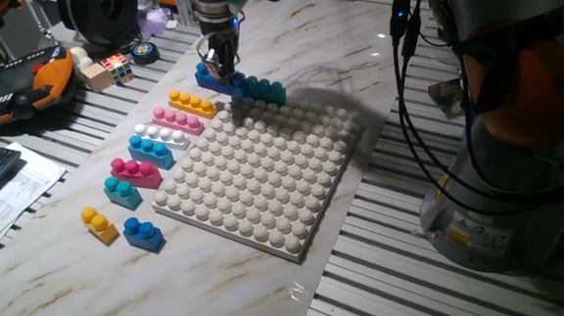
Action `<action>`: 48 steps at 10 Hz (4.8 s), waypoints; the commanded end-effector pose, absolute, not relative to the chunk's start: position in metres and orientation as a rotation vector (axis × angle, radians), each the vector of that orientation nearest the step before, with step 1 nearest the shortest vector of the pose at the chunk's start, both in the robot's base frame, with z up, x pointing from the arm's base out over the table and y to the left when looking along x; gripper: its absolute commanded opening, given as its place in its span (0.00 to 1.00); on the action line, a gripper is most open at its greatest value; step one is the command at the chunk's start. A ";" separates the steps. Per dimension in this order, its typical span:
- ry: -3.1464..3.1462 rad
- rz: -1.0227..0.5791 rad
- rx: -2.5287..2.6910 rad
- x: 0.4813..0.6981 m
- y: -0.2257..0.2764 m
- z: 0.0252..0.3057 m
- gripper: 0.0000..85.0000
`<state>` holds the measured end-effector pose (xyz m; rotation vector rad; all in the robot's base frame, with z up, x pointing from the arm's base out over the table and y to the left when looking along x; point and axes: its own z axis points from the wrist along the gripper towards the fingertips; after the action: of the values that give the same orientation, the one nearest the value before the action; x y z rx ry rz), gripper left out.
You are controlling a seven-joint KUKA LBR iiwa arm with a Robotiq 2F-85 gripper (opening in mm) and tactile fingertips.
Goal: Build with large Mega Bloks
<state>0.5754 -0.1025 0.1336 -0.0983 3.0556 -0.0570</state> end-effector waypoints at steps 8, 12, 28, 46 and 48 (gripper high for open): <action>3.070 -0.013 -0.114 0.523 -0.093 0.118 0.01; 3.073 0.006 -0.111 0.516 -0.094 0.110 0.01; 3.049 0.053 -0.122 0.513 -0.094 0.080 0.01; 3.064 -0.022 -0.035 0.534 -0.091 0.119 0.62; 3.080 -0.031 -0.021 0.551 -0.089 0.127 0.57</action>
<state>0.5527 -0.0884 0.1267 -0.0184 3.0780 -0.0261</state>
